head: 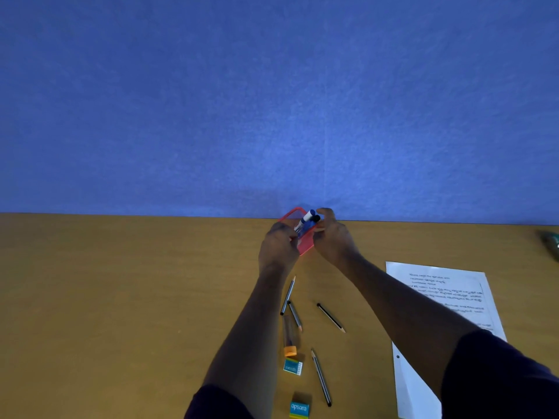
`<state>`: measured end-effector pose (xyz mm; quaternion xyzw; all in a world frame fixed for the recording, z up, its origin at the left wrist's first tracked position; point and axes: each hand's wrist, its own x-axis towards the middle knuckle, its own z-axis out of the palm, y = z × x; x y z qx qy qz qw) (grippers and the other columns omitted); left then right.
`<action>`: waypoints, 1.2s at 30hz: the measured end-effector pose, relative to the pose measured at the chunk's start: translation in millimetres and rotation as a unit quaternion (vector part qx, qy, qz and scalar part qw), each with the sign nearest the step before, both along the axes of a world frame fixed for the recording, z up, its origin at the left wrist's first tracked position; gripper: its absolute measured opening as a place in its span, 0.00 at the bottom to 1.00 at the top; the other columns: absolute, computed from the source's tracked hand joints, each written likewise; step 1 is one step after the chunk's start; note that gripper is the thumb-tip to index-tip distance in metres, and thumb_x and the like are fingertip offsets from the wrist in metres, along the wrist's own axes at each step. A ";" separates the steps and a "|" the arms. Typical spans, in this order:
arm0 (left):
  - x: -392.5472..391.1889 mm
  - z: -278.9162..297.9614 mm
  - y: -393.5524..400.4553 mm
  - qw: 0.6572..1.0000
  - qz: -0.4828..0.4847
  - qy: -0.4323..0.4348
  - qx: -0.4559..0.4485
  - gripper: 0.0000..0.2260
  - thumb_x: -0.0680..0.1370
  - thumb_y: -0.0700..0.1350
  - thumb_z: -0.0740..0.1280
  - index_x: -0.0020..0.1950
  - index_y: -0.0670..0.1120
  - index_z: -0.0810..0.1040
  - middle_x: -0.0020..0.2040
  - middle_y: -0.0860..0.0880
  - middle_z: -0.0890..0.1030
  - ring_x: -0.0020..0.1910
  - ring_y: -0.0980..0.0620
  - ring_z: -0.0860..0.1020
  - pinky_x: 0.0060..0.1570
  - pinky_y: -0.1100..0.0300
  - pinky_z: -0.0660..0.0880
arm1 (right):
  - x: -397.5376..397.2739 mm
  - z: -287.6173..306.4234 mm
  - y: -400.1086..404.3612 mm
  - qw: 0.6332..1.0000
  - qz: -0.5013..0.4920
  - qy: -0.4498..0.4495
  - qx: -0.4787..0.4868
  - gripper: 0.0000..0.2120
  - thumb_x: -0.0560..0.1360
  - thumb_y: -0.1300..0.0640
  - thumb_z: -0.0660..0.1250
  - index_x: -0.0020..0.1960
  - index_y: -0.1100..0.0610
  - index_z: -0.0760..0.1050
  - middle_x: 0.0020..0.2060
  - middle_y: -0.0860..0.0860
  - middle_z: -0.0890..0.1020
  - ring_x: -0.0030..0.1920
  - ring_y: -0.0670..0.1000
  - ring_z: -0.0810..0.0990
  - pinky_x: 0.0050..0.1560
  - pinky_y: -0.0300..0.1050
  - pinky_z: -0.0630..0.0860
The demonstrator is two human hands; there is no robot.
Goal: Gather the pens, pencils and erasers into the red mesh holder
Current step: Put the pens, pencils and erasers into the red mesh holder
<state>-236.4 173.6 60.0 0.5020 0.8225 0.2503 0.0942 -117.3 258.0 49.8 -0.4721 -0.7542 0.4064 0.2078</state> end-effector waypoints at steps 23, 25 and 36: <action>11.0 -21.9 -31.5 0.996 0.049 -0.002 0.071 0.05 0.77 0.45 0.67 0.51 0.48 0.80 0.50 0.50 0.79 0.43 0.49 0.80 0.38 0.55 0.78 | 13.5 -17.3 -15.5 0.990 0.031 -0.135 0.035 0.15 0.77 0.55 0.66 0.61 0.60 0.73 0.46 0.52 0.79 0.46 0.54 0.81 0.35 0.42 0.74; 9.7 -34.1 -43.7 0.998 0.052 -0.014 -0.018 0.05 0.77 0.48 0.67 0.49 0.47 0.80 0.48 0.49 0.81 0.46 0.47 0.81 0.41 0.55 0.79 | 26.7 -24.6 -27.2 0.977 0.070 -0.197 0.026 0.12 0.75 0.52 0.70 0.55 0.57 0.77 0.47 0.51 0.82 0.45 0.51 0.81 0.41 0.45 0.80; 23.3 -63.3 -65.0 0.974 0.078 -0.022 -0.212 0.14 0.80 0.52 0.68 0.60 0.45 0.79 0.59 0.44 0.81 0.58 0.43 0.81 0.53 0.51 0.79 | 45.3 -31.2 -76.0 0.882 0.201 -0.426 -0.003 0.22 0.69 0.47 0.77 0.59 0.55 0.79 0.53 0.51 0.84 0.51 0.53 0.82 0.48 0.47 0.80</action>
